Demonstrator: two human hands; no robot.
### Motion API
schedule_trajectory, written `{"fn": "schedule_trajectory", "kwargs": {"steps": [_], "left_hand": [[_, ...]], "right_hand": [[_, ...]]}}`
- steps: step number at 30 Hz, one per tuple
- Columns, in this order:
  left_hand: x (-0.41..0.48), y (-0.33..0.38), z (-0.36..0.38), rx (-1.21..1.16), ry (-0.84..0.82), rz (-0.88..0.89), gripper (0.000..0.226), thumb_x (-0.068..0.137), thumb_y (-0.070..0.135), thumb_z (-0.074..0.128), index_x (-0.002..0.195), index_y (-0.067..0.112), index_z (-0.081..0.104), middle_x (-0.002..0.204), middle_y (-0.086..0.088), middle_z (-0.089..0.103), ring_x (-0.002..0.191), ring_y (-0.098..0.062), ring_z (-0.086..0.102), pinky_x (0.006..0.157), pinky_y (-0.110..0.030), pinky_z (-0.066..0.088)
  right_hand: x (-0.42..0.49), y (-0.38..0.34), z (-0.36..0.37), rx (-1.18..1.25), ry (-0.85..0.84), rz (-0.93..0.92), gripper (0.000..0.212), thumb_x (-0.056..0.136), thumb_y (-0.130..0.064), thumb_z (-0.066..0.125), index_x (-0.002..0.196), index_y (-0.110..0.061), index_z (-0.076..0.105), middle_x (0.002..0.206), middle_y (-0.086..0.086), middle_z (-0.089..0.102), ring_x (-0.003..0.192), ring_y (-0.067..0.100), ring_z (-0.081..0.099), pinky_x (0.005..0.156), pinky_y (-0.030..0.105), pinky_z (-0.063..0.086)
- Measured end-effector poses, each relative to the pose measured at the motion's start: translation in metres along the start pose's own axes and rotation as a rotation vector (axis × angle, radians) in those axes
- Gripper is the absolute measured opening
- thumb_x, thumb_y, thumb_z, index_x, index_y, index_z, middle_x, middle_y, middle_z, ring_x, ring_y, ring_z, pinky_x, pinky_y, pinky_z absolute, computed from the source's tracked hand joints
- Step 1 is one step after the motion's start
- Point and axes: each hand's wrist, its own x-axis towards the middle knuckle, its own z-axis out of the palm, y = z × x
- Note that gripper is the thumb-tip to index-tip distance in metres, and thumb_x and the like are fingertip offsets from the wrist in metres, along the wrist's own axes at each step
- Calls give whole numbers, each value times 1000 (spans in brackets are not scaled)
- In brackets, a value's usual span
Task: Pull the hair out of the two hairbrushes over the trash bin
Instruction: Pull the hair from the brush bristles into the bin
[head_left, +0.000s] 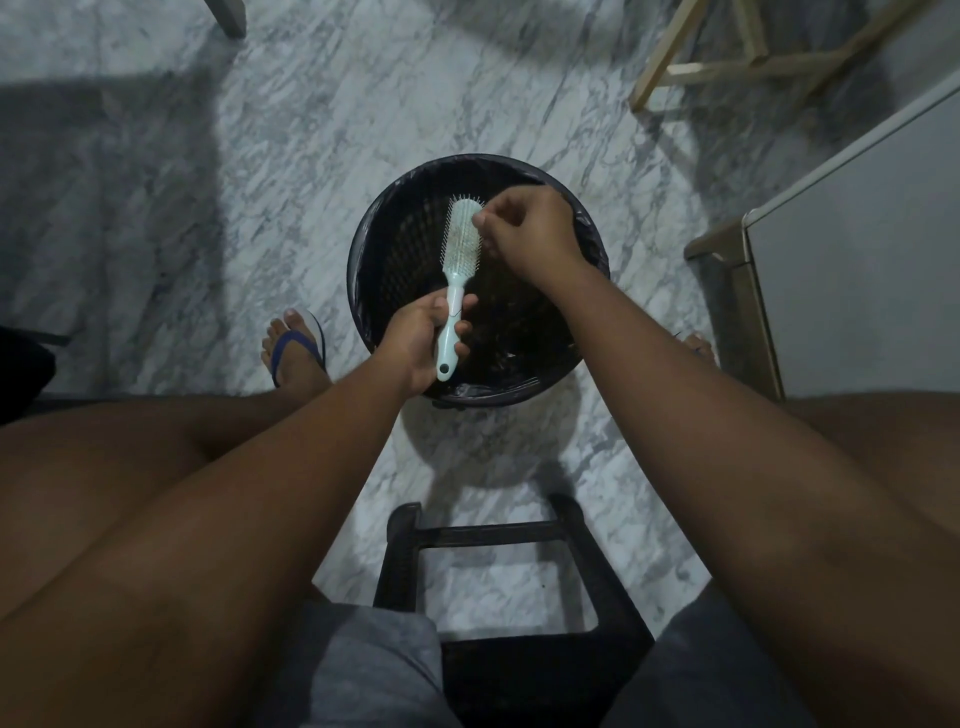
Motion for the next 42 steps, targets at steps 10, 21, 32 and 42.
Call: {"fn": "schedule_trajectory", "kwargs": {"steps": [10, 21, 32, 42], "left_hand": [[2, 4, 4, -40, -20, 16, 43, 95, 2, 32, 132, 4, 53, 98, -2, 63, 58, -9, 49, 46, -22, 40], [5, 3, -8, -47, -20, 0, 43, 94, 4, 34, 133, 4, 52, 98, -2, 61, 59, -8, 49, 47, -23, 42], [0, 8, -2, 37, -75, 0, 41, 96, 4, 31, 130, 6, 53, 99, -2, 64, 61, -9, 48, 48, -22, 40], [-3, 20, 1, -89, -110, 23, 45, 94, 5, 34, 137, 4, 47, 88, 0, 66, 62, -9, 47, 47, -22, 41]], "right_hand": [[1, -17, -8, 303, 428, -250, 15, 90, -20, 66, 82, -7, 68, 68, 1, 67, 64, 17, 64, 63, 35, 56], [2, 18, -12, -348, -45, 234, 29, 87, -5, 56, 115, -7, 64, 122, 11, 64, 115, 26, 59, 96, 25, 45], [-4, 27, 1, -155, -68, -51, 62, 79, -14, 79, 136, -15, 56, 122, 6, 69, 106, 16, 66, 99, 25, 51], [-22, 70, 15, -428, -160, 247, 13, 87, -7, 65, 89, -7, 77, 94, 11, 74, 94, 22, 69, 83, 18, 44]]}}
